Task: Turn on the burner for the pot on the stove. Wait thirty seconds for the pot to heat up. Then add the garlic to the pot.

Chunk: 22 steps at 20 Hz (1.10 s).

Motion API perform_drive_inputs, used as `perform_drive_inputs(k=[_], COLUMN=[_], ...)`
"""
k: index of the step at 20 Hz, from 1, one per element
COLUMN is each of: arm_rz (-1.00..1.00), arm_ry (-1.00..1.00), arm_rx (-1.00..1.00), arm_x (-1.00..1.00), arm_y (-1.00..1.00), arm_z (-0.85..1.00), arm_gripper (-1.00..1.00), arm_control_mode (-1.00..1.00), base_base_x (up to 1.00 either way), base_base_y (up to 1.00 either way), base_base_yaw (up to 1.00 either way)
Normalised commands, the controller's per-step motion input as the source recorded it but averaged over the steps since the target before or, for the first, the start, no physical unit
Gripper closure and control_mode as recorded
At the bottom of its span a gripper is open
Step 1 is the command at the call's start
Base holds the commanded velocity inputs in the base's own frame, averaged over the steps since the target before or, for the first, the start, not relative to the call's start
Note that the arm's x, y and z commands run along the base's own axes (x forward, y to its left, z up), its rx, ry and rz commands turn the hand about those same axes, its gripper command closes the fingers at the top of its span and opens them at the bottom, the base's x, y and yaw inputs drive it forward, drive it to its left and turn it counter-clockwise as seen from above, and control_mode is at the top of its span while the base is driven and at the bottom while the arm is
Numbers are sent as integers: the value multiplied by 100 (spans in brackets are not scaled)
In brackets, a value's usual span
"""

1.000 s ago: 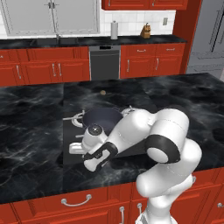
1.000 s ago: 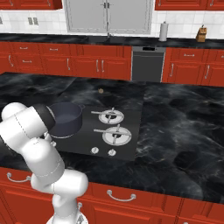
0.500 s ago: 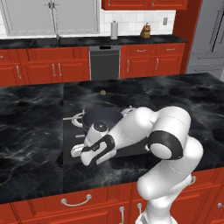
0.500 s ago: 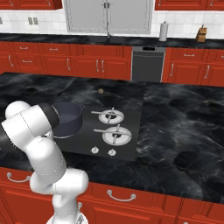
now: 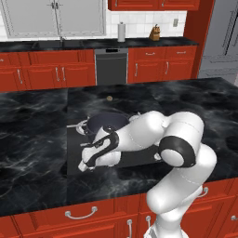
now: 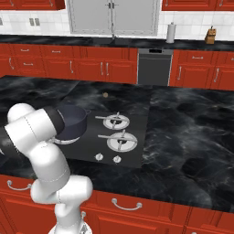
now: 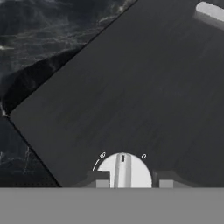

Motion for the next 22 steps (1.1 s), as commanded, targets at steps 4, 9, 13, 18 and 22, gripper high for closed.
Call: perform_drive_inputs(k=[4,9,13,18,22], arm_rz=[50,24,0,-4,-7], arm_ry=[-2,-1,0,-1,-8], arm_rx=[-16,-9,0,1,4], arm_x=[-56,-26,0,0,0], arm_y=[0,0,0,3,4], arm_z=[-11,-3,0,55,100], arm_gripper=[100,-100,-100,-100,-100], arm_control_mode=[-100,-100,-100,-100,-100], base_base_x=[0,0,0,0,0], base_base_y=[0,0,0,0,0], base_base_yaw=[0,0,0,0,0])
